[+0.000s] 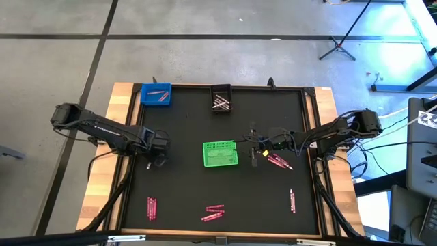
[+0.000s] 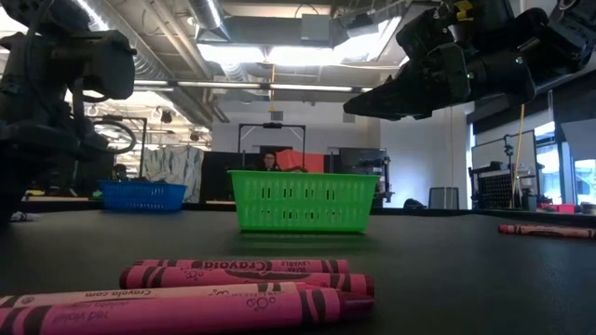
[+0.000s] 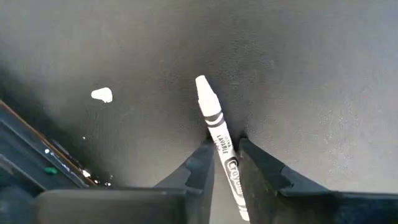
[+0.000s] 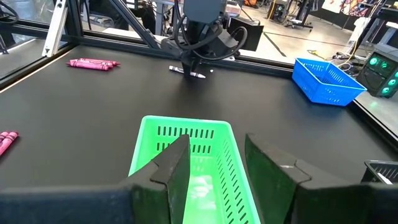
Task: Sort crayons
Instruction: Put the white crayon into the black bin
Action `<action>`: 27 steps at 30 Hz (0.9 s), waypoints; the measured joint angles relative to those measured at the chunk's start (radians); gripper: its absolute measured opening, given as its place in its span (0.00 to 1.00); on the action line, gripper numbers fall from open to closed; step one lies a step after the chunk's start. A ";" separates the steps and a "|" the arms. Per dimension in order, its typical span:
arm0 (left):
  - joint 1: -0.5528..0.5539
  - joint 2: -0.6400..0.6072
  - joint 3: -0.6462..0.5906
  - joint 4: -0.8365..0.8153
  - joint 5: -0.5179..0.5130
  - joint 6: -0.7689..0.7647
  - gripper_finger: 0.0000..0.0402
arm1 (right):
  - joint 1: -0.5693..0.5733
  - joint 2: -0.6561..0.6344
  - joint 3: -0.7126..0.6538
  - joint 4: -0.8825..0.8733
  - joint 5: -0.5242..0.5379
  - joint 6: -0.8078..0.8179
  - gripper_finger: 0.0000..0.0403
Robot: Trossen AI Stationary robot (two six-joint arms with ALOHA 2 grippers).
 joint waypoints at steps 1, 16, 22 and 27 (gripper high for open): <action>0.000 0.000 0.000 0.000 0.000 0.011 0.13 | 0.000 0.000 0.000 0.000 0.000 0.000 0.37; 0.002 0.004 0.103 -0.013 -0.130 0.173 0.04 | 0.000 0.000 0.000 0.000 0.011 0.000 0.37; 0.002 0.003 0.213 -0.010 -0.274 0.331 0.04 | 0.000 0.000 0.000 0.000 0.011 0.000 0.37; 0.017 0.002 0.296 0.120 -0.424 0.535 0.04 | 0.000 0.000 0.000 0.000 0.011 0.000 0.37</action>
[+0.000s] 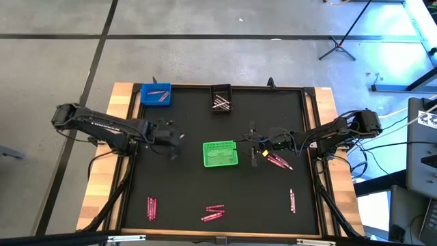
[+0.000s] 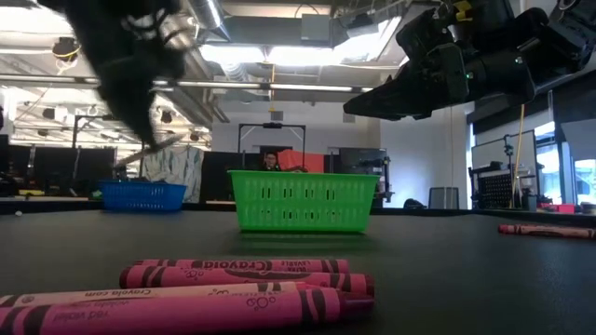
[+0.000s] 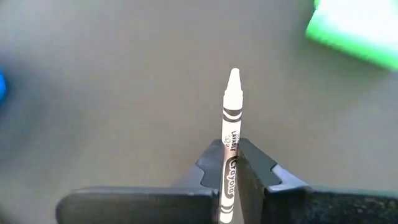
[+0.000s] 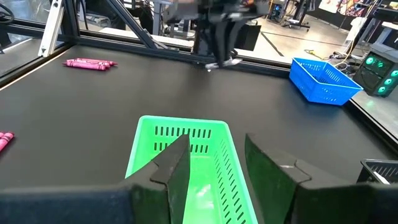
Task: Sort crayons
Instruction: Put the white crayon into the black bin
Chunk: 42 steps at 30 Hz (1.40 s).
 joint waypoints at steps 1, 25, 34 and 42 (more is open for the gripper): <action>0.007 0.000 0.006 0.050 -0.023 0.039 0.04 | 0.000 0.000 0.000 0.000 0.000 0.000 0.37; 0.370 0.337 -0.062 1.270 0.085 0.547 0.03 | 0.000 0.000 0.000 0.008 0.030 0.000 0.37; 0.487 0.497 -0.062 1.474 0.097 0.545 0.03 | 0.000 0.000 0.000 0.008 0.038 -0.004 0.37; 0.538 0.553 -0.062 1.585 0.132 0.545 0.04 | 0.000 0.000 0.000 0.008 0.038 -0.026 0.37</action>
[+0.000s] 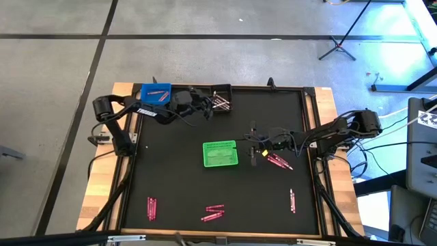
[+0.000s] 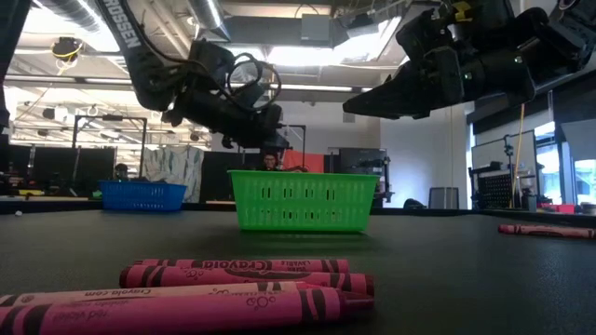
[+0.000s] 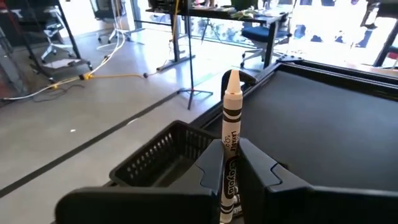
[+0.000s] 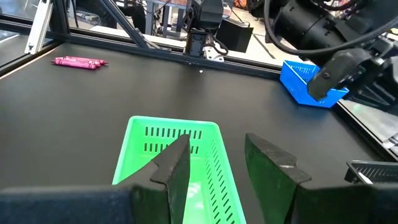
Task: Sort crayons
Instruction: Put the white crayon into the black bin, then put the red crayon into the green bin
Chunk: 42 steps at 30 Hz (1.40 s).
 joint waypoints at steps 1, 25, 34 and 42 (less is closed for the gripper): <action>0.005 0.006 0.000 0.006 0.002 0.000 0.06 | 0.000 0.000 0.000 0.000 0.000 -0.003 0.37; -0.076 -0.100 0.073 -0.281 0.175 0.104 0.21 | 0.000 0.000 0.000 -0.004 0.068 0.020 0.37; -0.289 -0.267 -0.205 -0.071 0.168 0.124 0.21 | 0.000 -0.149 0.031 -0.411 0.155 0.188 0.37; -0.462 -0.201 -0.360 0.242 0.172 0.098 0.21 | 0.000 -0.240 0.243 -1.161 0.147 0.372 0.37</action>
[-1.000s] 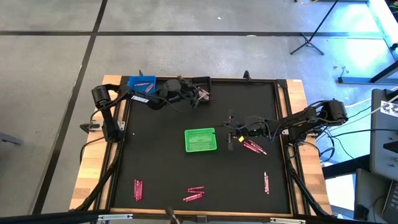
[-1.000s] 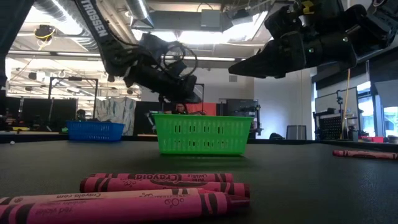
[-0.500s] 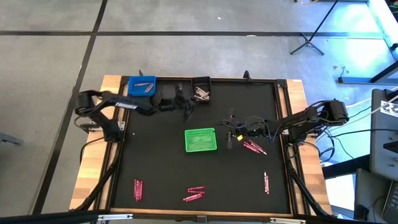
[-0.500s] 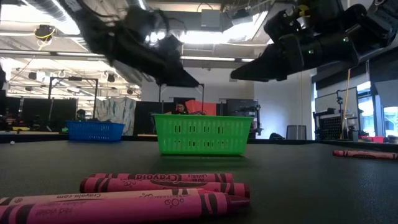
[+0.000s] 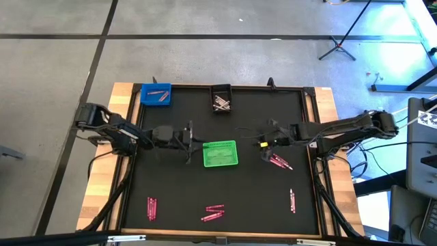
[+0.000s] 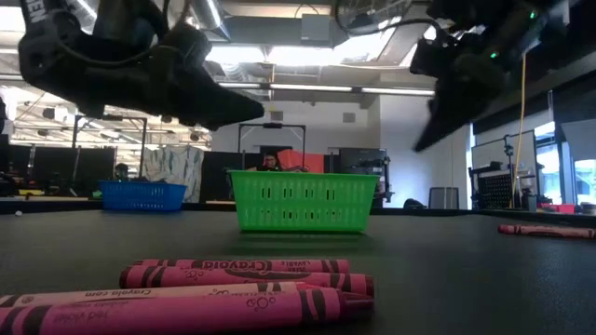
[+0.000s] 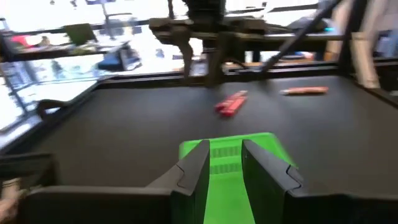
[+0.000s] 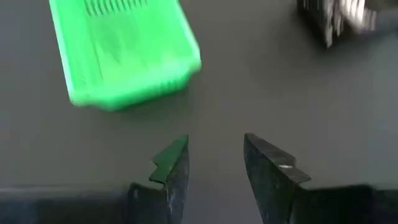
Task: Sort crayons
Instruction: Put the red crayon into the green bin
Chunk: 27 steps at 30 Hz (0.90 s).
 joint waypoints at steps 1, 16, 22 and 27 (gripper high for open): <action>-0.015 0.003 -0.001 -0.007 -0.001 0.000 0.21 | 0.000 -0.001 0.028 -0.087 -0.002 0.029 0.37; -0.063 0.011 -0.002 -0.051 -0.055 0.069 0.21 | 0.000 0.001 -0.012 -0.509 -0.238 0.536 0.37; -0.063 0.011 -0.002 -0.049 -0.055 0.069 0.21 | 0.000 0.001 -0.068 -0.465 -0.238 0.543 0.37; -0.063 0.011 -0.002 -0.045 -0.055 0.069 0.21 | 0.000 0.001 -0.115 -0.373 -0.203 0.537 0.37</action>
